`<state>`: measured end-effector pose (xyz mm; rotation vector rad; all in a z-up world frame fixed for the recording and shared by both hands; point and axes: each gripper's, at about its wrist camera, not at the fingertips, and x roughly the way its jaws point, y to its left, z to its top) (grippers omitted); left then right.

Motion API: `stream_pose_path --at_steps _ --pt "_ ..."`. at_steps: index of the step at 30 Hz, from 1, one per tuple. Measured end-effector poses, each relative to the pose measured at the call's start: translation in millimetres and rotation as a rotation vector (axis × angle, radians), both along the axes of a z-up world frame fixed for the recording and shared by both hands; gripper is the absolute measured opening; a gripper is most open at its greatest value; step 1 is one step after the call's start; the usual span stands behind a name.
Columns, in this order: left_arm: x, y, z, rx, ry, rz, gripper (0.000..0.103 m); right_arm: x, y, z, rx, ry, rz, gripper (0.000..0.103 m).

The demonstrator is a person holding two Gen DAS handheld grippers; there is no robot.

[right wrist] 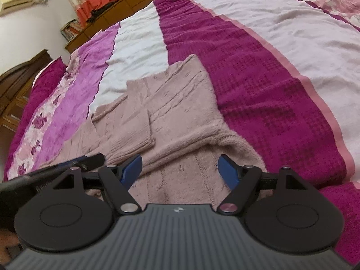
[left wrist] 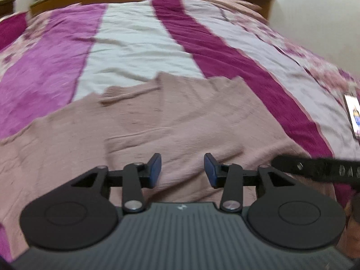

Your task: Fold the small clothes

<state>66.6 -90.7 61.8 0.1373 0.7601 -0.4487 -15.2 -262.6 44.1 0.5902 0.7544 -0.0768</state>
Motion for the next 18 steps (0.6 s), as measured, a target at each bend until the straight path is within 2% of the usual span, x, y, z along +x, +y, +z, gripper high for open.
stream_pose_path --at_steps 6,9,10,11,14,18 --pt "2 -40 -20 0.173 -0.049 -0.083 0.044 0 -7 -13 0.029 0.026 -0.025 0.080" --pt "2 -50 -26 0.217 -0.096 -0.089 0.043 1 -7 -15 0.029 0.025 -0.022 0.080" --pt "2 -51 -27 0.220 -0.109 -0.093 0.026 2 -7 -16 0.030 0.025 -0.023 0.080" --pt "1 -51 -27 0.213 -0.122 -0.101 0.010 2 -8 -16 0.032 0.025 -0.024 0.080" --pt "2 -42 -19 0.151 -0.117 -0.063 0.009 2 -8 -16 0.036 0.024 -0.023 0.080" --pt "7 -18 -2 0.046 -0.118 0.049 0.009 2 -8 -17 0.034 0.025 -0.023 0.080"
